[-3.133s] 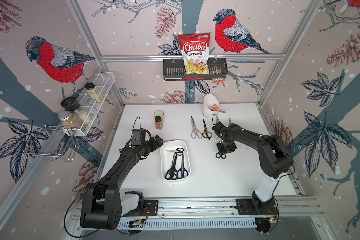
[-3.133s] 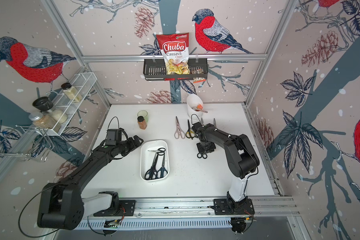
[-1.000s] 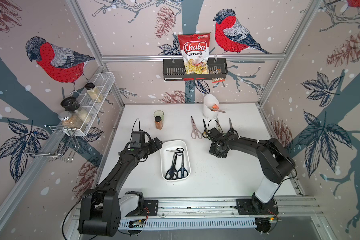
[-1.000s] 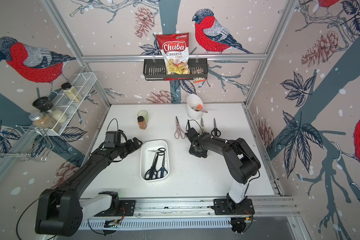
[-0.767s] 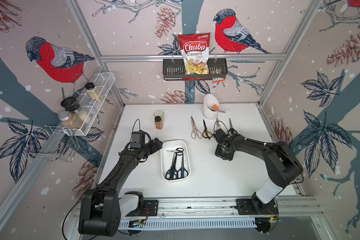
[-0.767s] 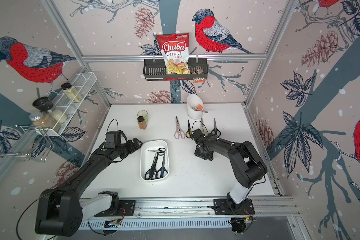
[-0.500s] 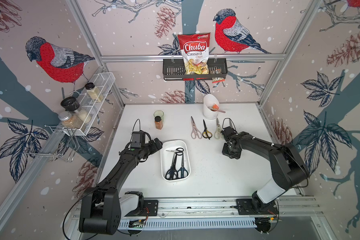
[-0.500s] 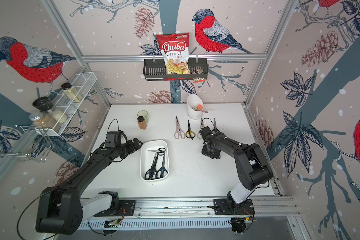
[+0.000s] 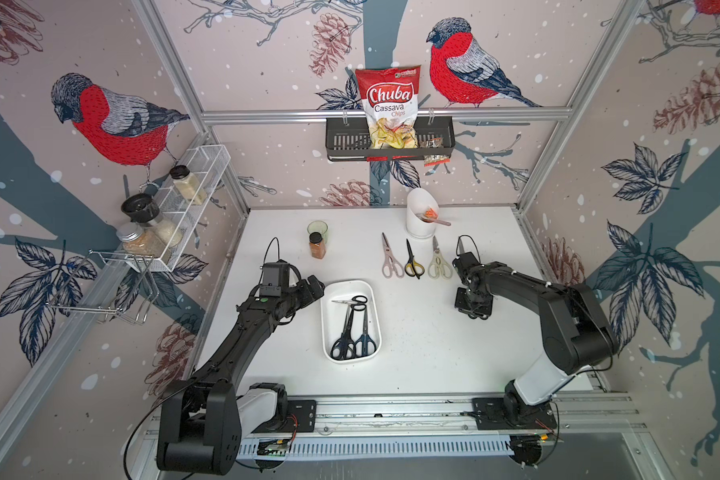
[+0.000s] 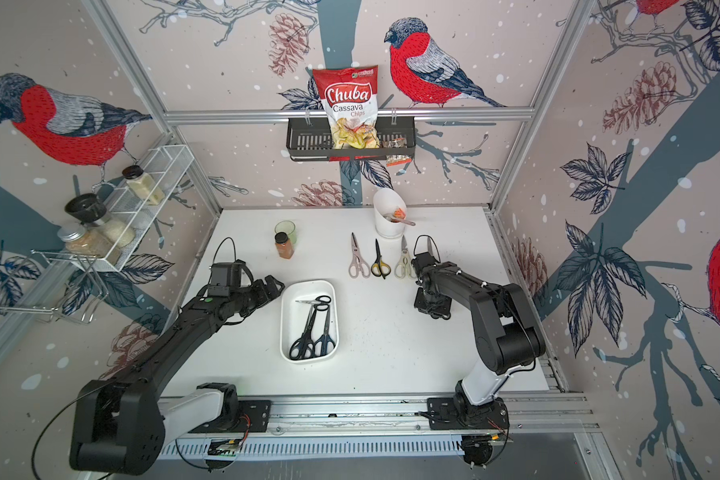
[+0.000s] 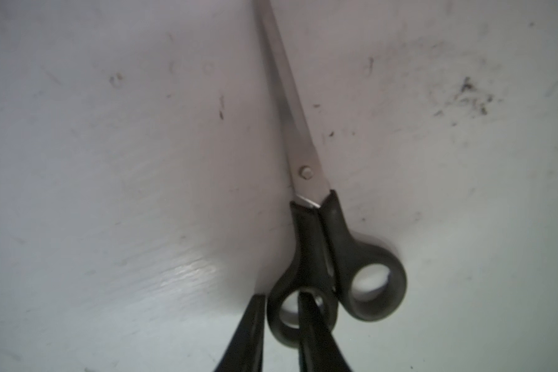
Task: Take the scissors out of the storage box
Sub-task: Move the scissors to the center of the board, then pick up the scissors from the storage box.
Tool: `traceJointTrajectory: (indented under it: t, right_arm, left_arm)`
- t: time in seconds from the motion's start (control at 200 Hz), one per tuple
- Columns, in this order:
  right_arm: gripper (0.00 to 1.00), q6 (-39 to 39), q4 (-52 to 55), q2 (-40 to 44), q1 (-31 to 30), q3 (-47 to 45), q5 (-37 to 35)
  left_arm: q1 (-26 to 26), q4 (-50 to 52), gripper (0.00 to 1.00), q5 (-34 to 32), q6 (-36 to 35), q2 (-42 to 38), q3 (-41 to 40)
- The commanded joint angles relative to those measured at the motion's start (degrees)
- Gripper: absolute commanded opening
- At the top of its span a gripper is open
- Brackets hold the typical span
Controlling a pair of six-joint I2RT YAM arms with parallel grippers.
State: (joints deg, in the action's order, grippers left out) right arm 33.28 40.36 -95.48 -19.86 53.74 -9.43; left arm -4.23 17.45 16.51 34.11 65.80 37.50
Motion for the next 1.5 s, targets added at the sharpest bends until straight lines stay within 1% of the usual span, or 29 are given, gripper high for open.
traceJointTrajectory:
  t: [0.0, 0.155, 0.27, 0.48, 0.63, 0.725, 0.82, 0.895, 1.0, 1.13, 1.241, 1.371, 1.496]
  right_arm:
    - [0.36, -0.28, 0.17, 0.28, 0.05, 0.40, -0.56]
    - [0.37, 0.85, 2.94, 2.06, -0.59, 3.10, -2.53]
    - [0.37, 2.31, 5.07, 3.45, -4.00, 6.83, -2.89]
    - [0.37, 8.36, 5.53, 3.48, -14.34, 13.82, 0.23]
    - [0.36, 11.54, 5.32, 0.33, -22.62, 19.58, 2.04]
    - [0.35, 11.34, 4.56, -2.46, -27.81, 24.20, 2.87]
    - [0.33, 8.02, 3.09, -6.09, -32.43, 29.25, 3.49]
    - [0.32, 2.63, 2.23, -9.74, -35.35, 33.71, 4.18]
    - [0.31, -5.37, 3.15, -15.87, -37.78, 40.14, 6.02]
    - [0.29, -12.43, 7.40, -24.14, -38.74, 49.24, 6.09]
    - [0.28, -16.11, 9.90, -29.39, -38.61, 54.76, 5.75]
    - [0.28, -19.61, 11.90, -33.53, -38.50, 58.65, 6.74]
    - [0.29, -22.03, 12.60, -36.02, -38.57, 60.64, 9.69]
  left_arm:
    - [0.25, 0.74, 0.95, -0.08, -0.23, -0.42, 0.18]
    - [0.27, 0.73, 0.95, -0.16, 0.03, -0.85, 0.06]
    - [0.44, 0.57, 0.95, -0.08, 0.47, -1.16, -0.22]
    - [0.91, 0.24, 0.95, 0.54, 0.85, -1.42, -0.81]
    - [1.37, 0.21, 0.95, 0.54, 0.78, -1.98, -1.56]
    - [1.71, 0.03, 0.95, 0.57, 1.28, -2.29, -2.36]
    - [2.43, -0.62, 0.95, 1.78, 2.02, -2.35, -3.36]
    - [2.98, -1.11, 0.95, 2.92, 2.76, -2.63, -4.17]
    - [3.62, -1.67, 0.95, 4.00, 3.32, -2.64, -4.72]
    - [5.12, -1.88, 0.95, 6.31, 3.79, -1.91, -5.06]
    - [6.39, -1.57, 0.95, 7.65, 4.24, -1.83, -5.58]
    - [6.87, -0.77, 0.95, 7.55, 4.22, -2.92, -6.03]
    - [7.02, 0.30, 0.95, 7.40, 4.21, -3.60, -6.24]
